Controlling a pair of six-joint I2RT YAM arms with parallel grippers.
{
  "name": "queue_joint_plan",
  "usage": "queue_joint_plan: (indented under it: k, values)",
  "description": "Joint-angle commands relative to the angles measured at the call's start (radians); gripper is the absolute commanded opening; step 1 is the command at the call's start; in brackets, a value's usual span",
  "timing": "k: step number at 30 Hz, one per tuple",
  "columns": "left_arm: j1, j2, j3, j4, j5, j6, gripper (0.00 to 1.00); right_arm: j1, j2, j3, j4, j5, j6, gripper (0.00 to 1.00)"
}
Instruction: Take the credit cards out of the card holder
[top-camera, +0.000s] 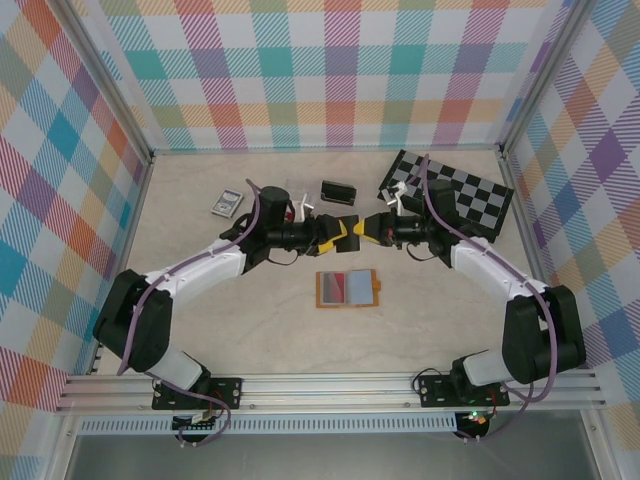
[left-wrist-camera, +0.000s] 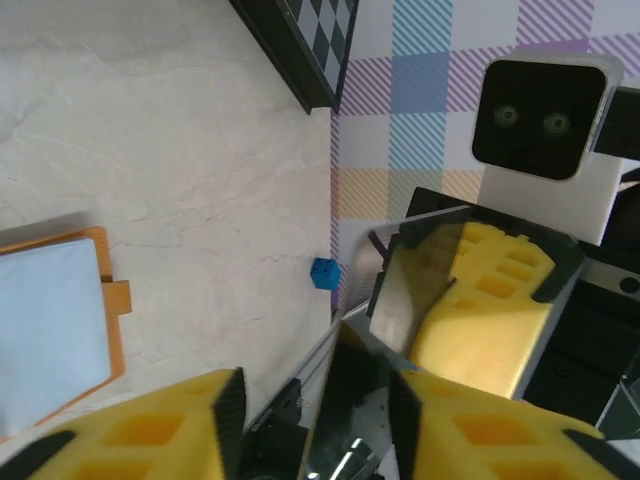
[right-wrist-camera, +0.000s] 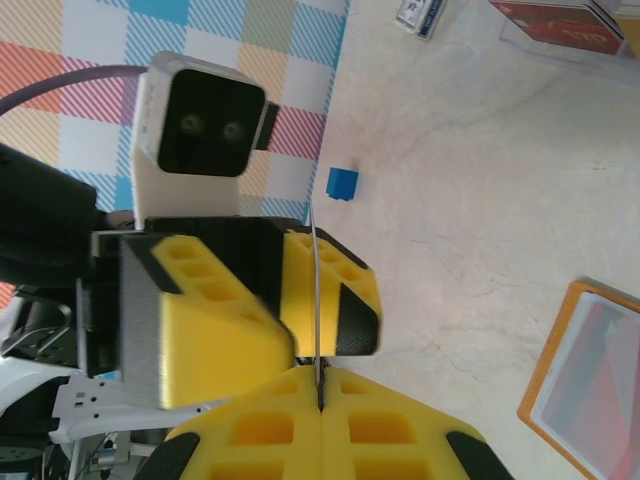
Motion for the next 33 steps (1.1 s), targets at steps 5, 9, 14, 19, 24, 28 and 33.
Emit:
queue_joint_plan:
  k: [5, 9, 14, 19, 24, 28, 33]
  values:
    - [0.006, 0.013, 0.039, 0.149, 0.051, -0.057, 0.3, -0.016, 0.007, 0.036, 0.069, -0.07, 0.05, 0.0]
    - [0.007, 0.01, 0.025, 0.213, 0.059, -0.086, 0.21, -0.018, -0.006, 0.015, 0.114, -0.064, 0.092, 0.0]
    - [0.006, 0.01, -0.007, 0.309, 0.052, -0.151, 0.0, -0.018, -0.034, -0.008, 0.152, -0.058, 0.148, 0.05]
    - [0.002, 0.007, -0.027, 0.341, 0.001, -0.193, 0.0, -0.008, -0.095, -0.103, 0.306, -0.003, 0.303, 0.35]
    - [-0.01, -0.002, -0.036, 0.351, -0.055, -0.219, 0.0, 0.03, -0.167, -0.191, 0.393, 0.109, 0.427, 0.42]
    - [-0.014, -0.002, -0.028, 0.343, -0.062, -0.221, 0.0, 0.053, -0.192, -0.229, 0.459, 0.17, 0.504, 0.41]
    - [-0.015, -0.004, -0.032, 0.344, -0.068, -0.231, 0.0, 0.064, -0.192, -0.249, 0.519, 0.229, 0.556, 0.38]
